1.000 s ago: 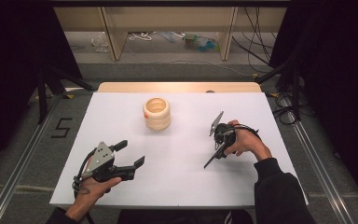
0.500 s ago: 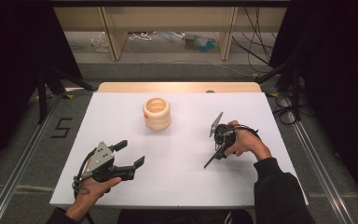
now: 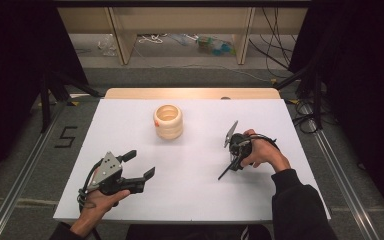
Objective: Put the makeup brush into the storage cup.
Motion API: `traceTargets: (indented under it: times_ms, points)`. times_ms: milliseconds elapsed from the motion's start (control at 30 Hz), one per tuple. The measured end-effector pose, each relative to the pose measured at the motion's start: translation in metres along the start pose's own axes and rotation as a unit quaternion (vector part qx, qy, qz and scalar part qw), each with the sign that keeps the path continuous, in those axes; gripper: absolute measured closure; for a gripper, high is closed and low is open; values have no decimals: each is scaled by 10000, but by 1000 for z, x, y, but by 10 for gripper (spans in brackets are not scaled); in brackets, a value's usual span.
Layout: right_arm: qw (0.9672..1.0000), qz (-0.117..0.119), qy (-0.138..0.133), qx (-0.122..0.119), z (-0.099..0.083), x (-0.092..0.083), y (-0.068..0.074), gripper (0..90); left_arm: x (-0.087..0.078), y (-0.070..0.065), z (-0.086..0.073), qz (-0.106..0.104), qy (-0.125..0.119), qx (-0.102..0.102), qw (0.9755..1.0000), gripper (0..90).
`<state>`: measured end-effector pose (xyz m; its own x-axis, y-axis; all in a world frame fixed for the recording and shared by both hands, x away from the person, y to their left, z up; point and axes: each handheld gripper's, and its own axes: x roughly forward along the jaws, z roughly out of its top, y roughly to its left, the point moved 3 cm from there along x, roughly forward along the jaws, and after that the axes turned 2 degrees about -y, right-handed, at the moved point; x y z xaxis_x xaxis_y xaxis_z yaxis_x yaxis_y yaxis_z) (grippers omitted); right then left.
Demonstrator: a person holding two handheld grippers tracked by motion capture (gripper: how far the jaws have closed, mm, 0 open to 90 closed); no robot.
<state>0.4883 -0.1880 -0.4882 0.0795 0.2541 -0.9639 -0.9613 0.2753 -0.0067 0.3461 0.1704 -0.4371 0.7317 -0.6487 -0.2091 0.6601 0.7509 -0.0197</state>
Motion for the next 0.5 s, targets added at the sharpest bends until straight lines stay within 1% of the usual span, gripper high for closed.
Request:
traceTargets:
  times_ms: [33,300,333,433,467,500]
  points:
    - [10000,4,-14,-2,0,0,0,367,0,0,0,-4,5,3,10000,156]
    - [10000,9,28,-8,0,-1,1,414,0,0,0,2,-4,-7,10000,157]
    - [10000,1,44,5,0,-1,1,438,0,0,0,1,-1,-4,10000,156]
    - [10000,-4,77,17,1,-2,2,470,0,0,0,-6,1,2,10000,156]
    - [10000,-15,54,51,1,-2,2,490,0,0,0,-7,1,4,10000,156]
    - [10000,-17,60,56,1,-2,2,505,0,-1,0,-7,-3,-37,10000,156]
